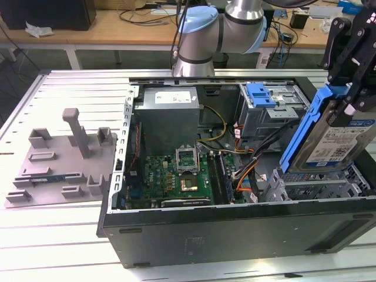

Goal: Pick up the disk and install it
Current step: 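Insert the disk into the insertion slot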

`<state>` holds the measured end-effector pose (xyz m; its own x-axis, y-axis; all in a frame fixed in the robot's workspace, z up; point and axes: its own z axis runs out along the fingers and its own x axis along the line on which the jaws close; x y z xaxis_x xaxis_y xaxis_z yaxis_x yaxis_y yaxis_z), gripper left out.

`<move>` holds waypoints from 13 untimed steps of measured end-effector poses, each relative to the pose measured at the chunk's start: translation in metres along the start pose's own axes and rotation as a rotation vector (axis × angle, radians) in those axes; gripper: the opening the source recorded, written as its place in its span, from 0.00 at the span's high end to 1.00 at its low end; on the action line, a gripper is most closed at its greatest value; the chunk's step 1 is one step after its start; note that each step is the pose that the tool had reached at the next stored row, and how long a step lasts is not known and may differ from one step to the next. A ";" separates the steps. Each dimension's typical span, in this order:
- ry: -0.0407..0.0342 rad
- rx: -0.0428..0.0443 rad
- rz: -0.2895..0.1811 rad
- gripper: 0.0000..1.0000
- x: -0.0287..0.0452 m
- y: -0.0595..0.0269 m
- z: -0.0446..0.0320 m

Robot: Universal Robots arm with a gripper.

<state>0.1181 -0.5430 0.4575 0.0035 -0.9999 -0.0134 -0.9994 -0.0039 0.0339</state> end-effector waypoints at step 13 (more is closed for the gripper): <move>0.0000 0.0000 0.000 0.63 0.0004 -0.0001 0.0035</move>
<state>0.1181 -0.5433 0.4540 0.0035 -0.9999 -0.0134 -0.9994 -0.0039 0.0339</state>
